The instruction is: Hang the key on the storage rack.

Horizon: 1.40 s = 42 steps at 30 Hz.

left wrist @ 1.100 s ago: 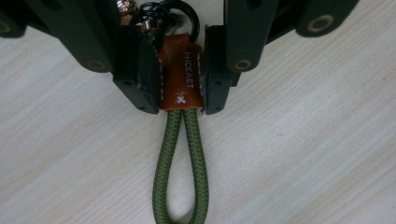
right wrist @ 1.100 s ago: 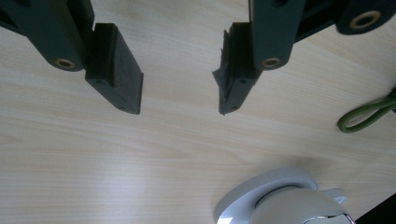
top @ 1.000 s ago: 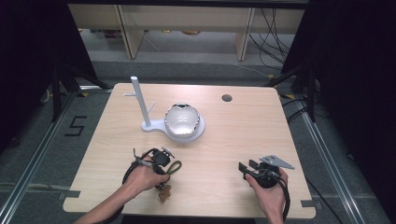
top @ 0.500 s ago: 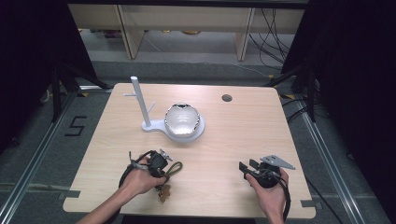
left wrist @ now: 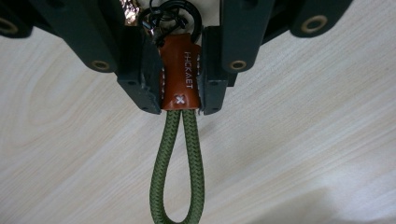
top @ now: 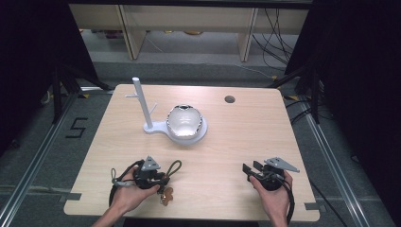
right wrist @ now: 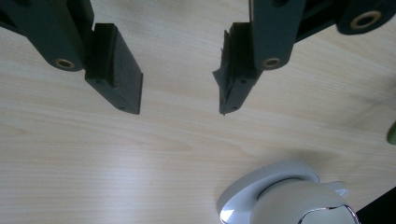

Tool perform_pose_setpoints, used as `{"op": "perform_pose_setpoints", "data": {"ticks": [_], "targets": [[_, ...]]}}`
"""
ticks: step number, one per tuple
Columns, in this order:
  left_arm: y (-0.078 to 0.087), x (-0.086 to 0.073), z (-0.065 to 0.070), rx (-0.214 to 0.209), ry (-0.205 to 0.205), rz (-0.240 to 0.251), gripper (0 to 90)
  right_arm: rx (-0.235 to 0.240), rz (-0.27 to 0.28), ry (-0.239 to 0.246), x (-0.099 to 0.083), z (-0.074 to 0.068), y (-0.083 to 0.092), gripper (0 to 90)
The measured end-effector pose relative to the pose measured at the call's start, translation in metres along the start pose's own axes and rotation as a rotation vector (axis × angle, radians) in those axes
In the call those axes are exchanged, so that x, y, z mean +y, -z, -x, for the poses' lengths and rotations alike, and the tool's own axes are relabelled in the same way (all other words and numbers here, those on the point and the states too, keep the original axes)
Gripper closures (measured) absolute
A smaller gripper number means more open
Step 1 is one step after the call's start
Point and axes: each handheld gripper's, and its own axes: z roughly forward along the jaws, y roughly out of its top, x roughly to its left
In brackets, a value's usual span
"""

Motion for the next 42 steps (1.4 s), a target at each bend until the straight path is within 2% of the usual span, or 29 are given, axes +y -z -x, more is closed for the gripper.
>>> {"op": "perform_pose_setpoints", "data": {"ticks": [1, 2, 3, 4, 5, 6, 8, 9, 10, 11, 12, 13, 14, 15, 18, 19, 20, 21, 22, 23, 26, 27, 29, 37, 42], "targets": [[0.004, -0.005, -0.001, -0.007, 0.014, 0.055, 68.9, -0.006, 0.005, 0.000, 0.000, 0.000, 0.001, 50.6], [0.004, -0.005, -0.001, -0.007, 0.014, 0.055, 69.0, -0.006, 0.005, 0.000, 0.000, 0.000, 0.001, 50.6], [0.009, -0.009, -0.001, -0.007, 0.044, 0.127, 69.0, -0.009, 0.007, 0.001, 0.000, 0.000, 0.001, 50.6], [0.009, -0.009, -0.001, -0.007, 0.044, 0.127, 68.9, -0.009, 0.007, 0.001, 0.000, 0.000, 0.001, 50.6], [0.013, -0.011, -0.001, -0.011, 0.060, 0.183, 69.0, -0.001, 0.011, -0.007, -0.001, 0.000, 0.000, 50.6], [0.013, -0.011, -0.001, -0.011, 0.060, 0.183, 68.9, -0.001, 0.011, -0.007, -0.001, 0.000, 0.000, 50.6], [0.017, -0.013, -0.002, 0.002, 0.062, 0.237, 68.9, 0.004, 0.018, 0.008, -0.001, 0.001, -0.002, 50.6], [0.018, -0.013, -0.002, 0.002, 0.075, 0.262, 69.0, 0.017, 0.018, -0.008, -0.002, 0.001, -0.002, 50.6], [0.020, -0.013, -0.003, 0.002, 0.076, 0.282, 68.9, 0.016, 0.015, -0.006, -0.002, 0.002, -0.002, 50.5], [0.022, -0.014, -0.005, 0.008, 0.074, 0.323, 69.0, 0.006, 0.015, 0.005, -0.003, 0.004, -0.003, 50.4], [0.022, -0.014, -0.005, 0.008, 0.074, 0.323, 69.0, 0.006, 0.015, 0.005, -0.003, 0.004, -0.003, 50.4], [0.023, -0.014, -0.006, 0.016, 0.080, 0.348, 69.0, 0.004, 0.015, 0.006, -0.003, 0.004, -0.002, 50.3], [0.025, -0.015, -0.007, 0.020, 0.084, 0.374, 69.0, 0.004, 0.018, -0.001, -0.003, 0.004, -0.002, 50.3], [0.026, -0.015, -0.007, 0.015, 0.097, 0.400, 69.0, 0.001, 0.010, -0.037, -0.003, 0.001, 0.000, 50.2], [0.030, -0.016, -0.008, 0.031, 0.092, 0.442, 69.0, -0.001, 0.011, -0.041, -0.002, 0.001, 0.001, 50.2], [0.034, -0.016, -0.009, 0.042, 0.100, 0.466, 69.0, -0.007, 0.019, -0.028, -0.002, 0.002, 0.003, 50.2], [0.034, -0.016, -0.009, 0.042, 0.100, 0.466, 69.0, -0.007, 0.019, -0.028, -0.002, 0.002, 0.003, 50.2], [0.036, -0.016, -0.009, 0.044, 0.100, 0.495, 69.0, -0.003, 0.028, -0.013, -0.002, 0.003, 0.002, 50.2], [0.041, -0.015, -0.010, 0.060, 0.094, 0.506, 69.0, -0.013, 0.026, -0.016, -0.002, 0.003, 0.003, 50.2], [0.043, -0.015, -0.011, 0.061, 0.095, 0.523, 69.0, -0.011, 0.030, 0.003, -0.001, 0.003, 0.003, 50.2], [0.048, -0.014, -0.012, 0.078, 0.099, 0.537, 69.0, 0.001, 0.039, 0.007, -0.001, 0.003, 0.003, 50.2], [0.052, -0.013, -0.014, 0.086, 0.105, 0.561, 69.0, -0.012, 0.038, 0.026, -0.001, 0.003, 0.003, 50.1], [0.055, -0.012, -0.014, 0.092, 0.107, 0.558, 69.0, -0.003, 0.038, 0.019, -0.001, 0.002, 0.003, 50.0], [0.070, -0.006, -0.019, 0.128, 0.093, 0.612, 69.0, -0.011, 0.041, 0.022, -0.002, 0.003, 0.002, 49.6], [0.080, -0.003, -0.020, 0.148, 0.090, 0.641, 69.0, 0.003, 0.035, 0.013, -0.001, 0.002, 0.003, 49.6]]}}
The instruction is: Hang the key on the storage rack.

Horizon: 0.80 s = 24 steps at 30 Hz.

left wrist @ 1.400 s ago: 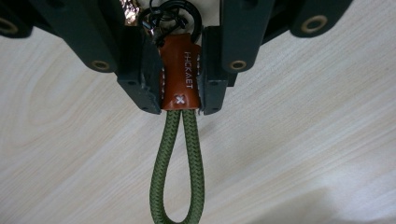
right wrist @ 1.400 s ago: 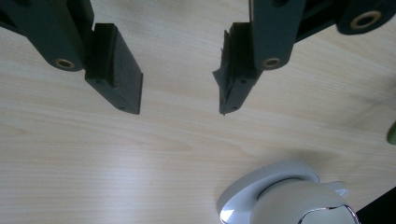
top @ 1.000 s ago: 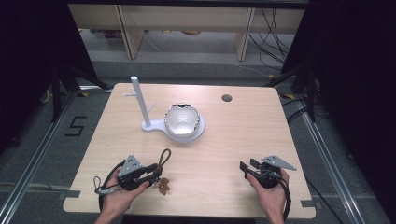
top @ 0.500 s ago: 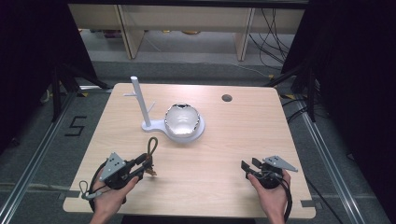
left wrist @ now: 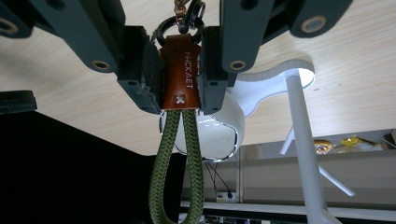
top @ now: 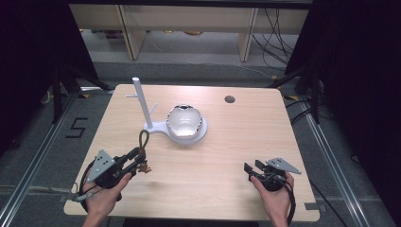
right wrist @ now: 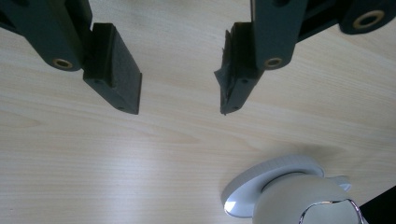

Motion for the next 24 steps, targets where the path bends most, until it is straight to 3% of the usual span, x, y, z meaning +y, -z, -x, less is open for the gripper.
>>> {"op": "perform_pose_setpoints", "data": {"ticks": [3, 9, 12, 24], "targets": [[0.002, 0.003, -0.002, 0.008, -0.004, 0.009, 69.0, -0.021, 0.004, 0.008, 0.000, 0.000, 0.000, 49.6], [0.004, 0.007, -0.006, 0.026, -0.002, 0.016, 69.0, 0.002, -0.003, -0.004, 0.000, 0.000, 0.000, 49.6], [0.004, 0.008, -0.009, 0.029, 0.000, 0.020, 69.0, -0.025, 0.004, 0.013, 0.000, 0.001, -0.001, 49.6], [0.005, 0.014, -0.020, 0.056, 0.004, 0.038, 69.0, -0.029, 0.012, 0.020, 0.000, 0.000, -0.001, 49.5]]}}
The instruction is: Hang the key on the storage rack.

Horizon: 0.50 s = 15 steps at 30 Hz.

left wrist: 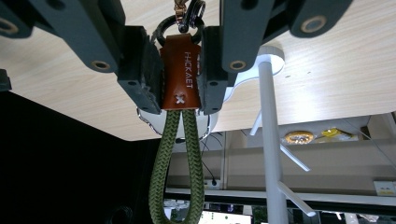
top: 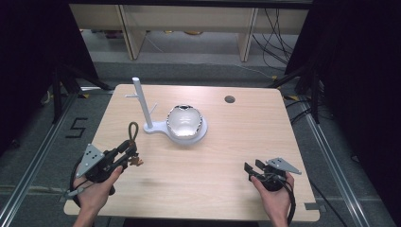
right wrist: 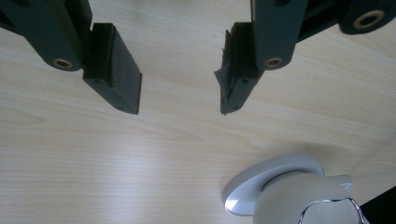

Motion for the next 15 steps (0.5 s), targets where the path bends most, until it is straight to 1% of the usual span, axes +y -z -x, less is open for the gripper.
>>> {"op": "perform_pose_setpoints", "data": {"ticks": [2, 3, 4, 5, 7, 8, 9, 11, 12, 13, 14, 15], "targets": [[0.000, 0.001, -0.002, 0.003, 0.001, 0.005, 69.0, 0.000, 0.000, 0.000, 0.000, 0.000, 0.000, 49.6], [-0.001, 0.002, -0.003, 0.002, 0.006, 0.015, 68.9, -0.001, 0.000, 0.000, 0.000, 0.000, 0.000, 49.6], [-0.001, 0.002, -0.003, 0.002, 0.006, 0.015, 69.0, -0.001, 0.000, 0.000, 0.000, 0.000, 0.000, 49.6], [-0.001, 0.003, -0.004, 0.008, 0.006, 0.009, 69.0, 0.011, 0.002, -0.004, 0.000, 0.000, 0.001, 49.6], [-0.001, 0.003, -0.004, 0.011, 0.007, 0.009, 69.0, 0.009, 0.002, -0.004, 0.000, 0.000, 0.001, 49.6], [-0.001, 0.003, -0.005, 0.012, 0.004, 0.009, 69.0, 0.005, 0.012, -0.018, 0.000, -0.001, 0.001, 49.6], [-0.002, 0.004, -0.006, 0.014, 0.005, 0.008, 69.0, 0.004, 0.004, -0.045, 0.000, -0.003, 0.001, 49.6], [-0.002, 0.005, -0.007, 0.017, 0.002, 0.010, 68.9, 0.007, 0.006, -0.043, 0.000, -0.003, 0.002, 49.6], [-0.002, 0.005, -0.007, 0.019, 0.007, 0.010, 68.9, 0.007, 0.006, -0.043, 0.000, -0.003, 0.002, 49.6], [-0.003, 0.005, -0.008, 0.021, 0.009, 0.008, 69.0, 0.012, -0.004, -0.060, 0.000, -0.004, 0.003, 49.6], [-0.004, 0.005, -0.010, 0.022, 0.007, 0.012, 69.0, 0.008, -0.004, -0.060, 0.000, -0.004, 0.003, 49.5], [-0.004, 0.005, -0.011, 0.027, 0.015, 0.006, 69.0, 0.008, -0.004, -0.061, 0.000, -0.004, 0.003, 49.6]]}}
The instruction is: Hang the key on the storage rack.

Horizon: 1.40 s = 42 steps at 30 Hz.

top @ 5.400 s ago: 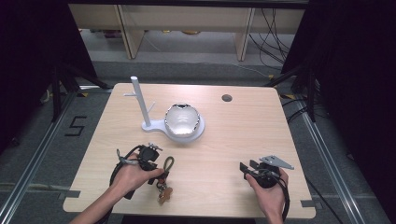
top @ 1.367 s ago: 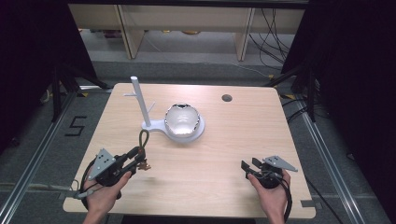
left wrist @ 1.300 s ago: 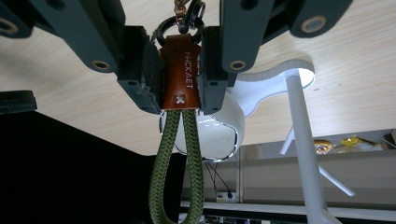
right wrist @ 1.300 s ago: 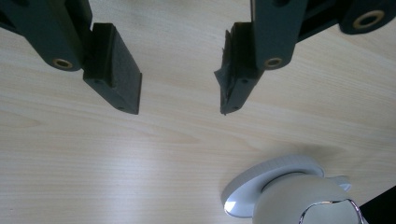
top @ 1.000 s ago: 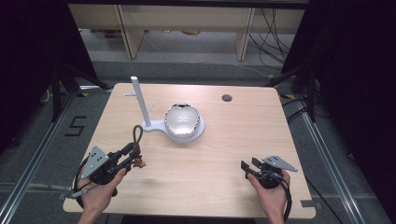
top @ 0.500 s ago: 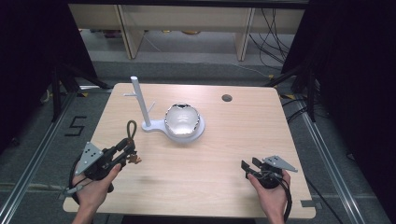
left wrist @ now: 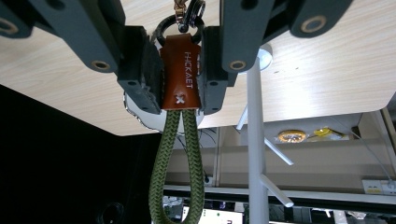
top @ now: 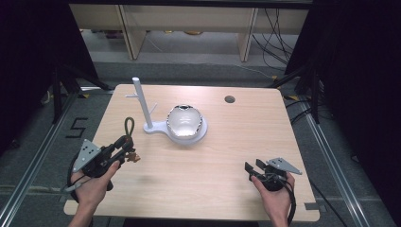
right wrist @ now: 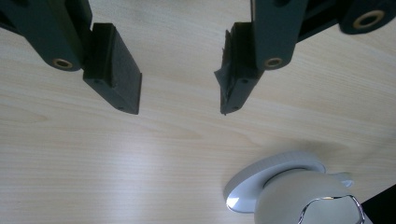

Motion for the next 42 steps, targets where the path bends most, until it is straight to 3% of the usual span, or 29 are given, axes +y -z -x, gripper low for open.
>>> {"op": "perform_pose_setpoints", "data": {"ticks": [15, 18, 42], "targets": [[-0.010, 0.005, -0.009, 0.018, 0.002, -0.003, 68.9, -0.001, 0.013, 0.005, -0.001, 0.000, -0.001, 48.7], [-0.012, 0.006, -0.011, 0.023, 0.003, -0.003, 68.9, 0.001, 0.020, 0.058, 0.000, 0.004, -0.003, 48.5], [-0.023, 0.011, -0.023, 0.049, -0.003, -0.010, 68.9, 0.012, 0.005, 0.054, 0.000, 0.003, -0.002, 48.3]]}}
